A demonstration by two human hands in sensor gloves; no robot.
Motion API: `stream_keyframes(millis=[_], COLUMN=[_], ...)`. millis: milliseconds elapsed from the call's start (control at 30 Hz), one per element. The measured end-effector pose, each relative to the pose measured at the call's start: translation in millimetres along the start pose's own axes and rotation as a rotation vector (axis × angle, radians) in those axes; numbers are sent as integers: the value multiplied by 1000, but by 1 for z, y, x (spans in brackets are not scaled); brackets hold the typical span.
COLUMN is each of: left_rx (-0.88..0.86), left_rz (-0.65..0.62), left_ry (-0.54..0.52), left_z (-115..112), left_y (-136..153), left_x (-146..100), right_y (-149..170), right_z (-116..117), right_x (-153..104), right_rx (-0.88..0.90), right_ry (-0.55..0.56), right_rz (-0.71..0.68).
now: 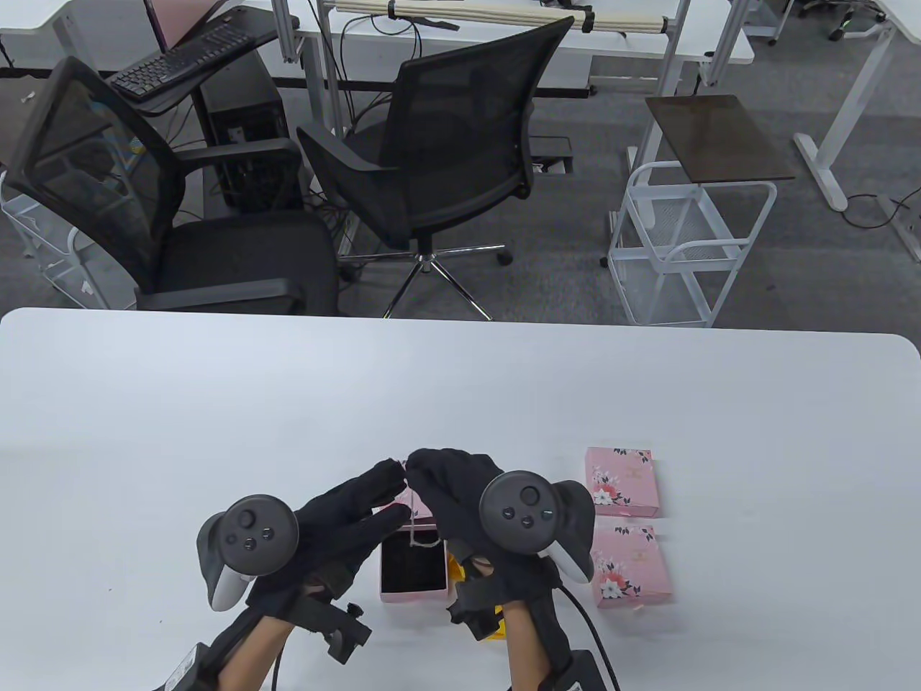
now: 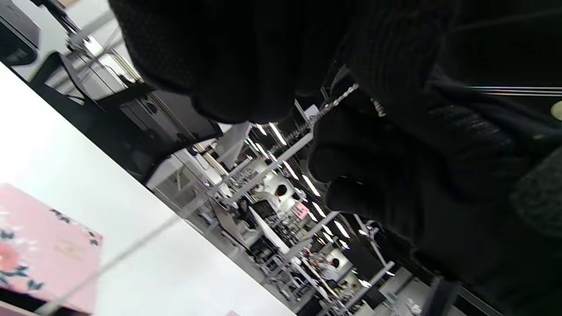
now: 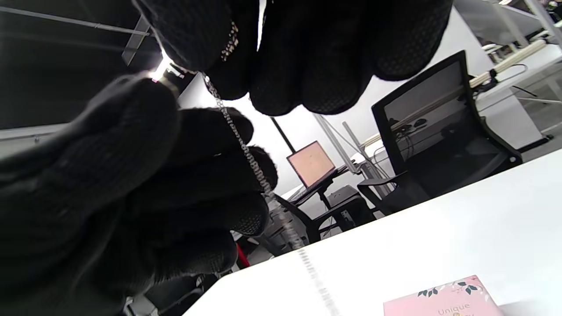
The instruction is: Dust necklace
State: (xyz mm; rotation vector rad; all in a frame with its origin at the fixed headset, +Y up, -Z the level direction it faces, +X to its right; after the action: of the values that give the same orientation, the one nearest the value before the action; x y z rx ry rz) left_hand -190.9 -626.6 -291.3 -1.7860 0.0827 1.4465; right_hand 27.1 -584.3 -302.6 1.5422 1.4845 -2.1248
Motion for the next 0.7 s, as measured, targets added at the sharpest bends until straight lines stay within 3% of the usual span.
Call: stream_keyframes(millis=[200, 333, 433, 567, 700], left_rx=[12, 10, -138, -345, -484], left_rz=[57, 41, 46, 102, 142], left_ry=[-7, 66, 135, 129, 85], left_z=[1, 3, 2, -4, -6], left_y=[8, 8, 10, 22, 28], left_x=[1, 3, 4, 3, 2], right_y=[-9, -2, 10, 22, 24], right_z=[16, 16, 20, 25, 21], right_x=[5, 5, 5, 5, 2], right_rx=[-16, -16, 19, 177, 120], right_ry=[-15, -2, -21, -12, 5], right_rz=[-44, -6, 38, 69, 109])
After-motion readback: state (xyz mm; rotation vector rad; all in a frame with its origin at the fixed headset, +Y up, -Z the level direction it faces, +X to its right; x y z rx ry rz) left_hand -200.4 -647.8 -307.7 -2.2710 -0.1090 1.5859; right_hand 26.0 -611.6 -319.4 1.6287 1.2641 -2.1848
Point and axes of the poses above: the tracker on the back of each hand, its own y axis roughly to the little-finger side, its own x axis roughly from the wrist to the fingertips, z = x × y, the point moved 1 cm from there along x, roughly from the wrist to the fingertips, and after that the axes turned 12 degrees about -z, right-handed, at the moved point
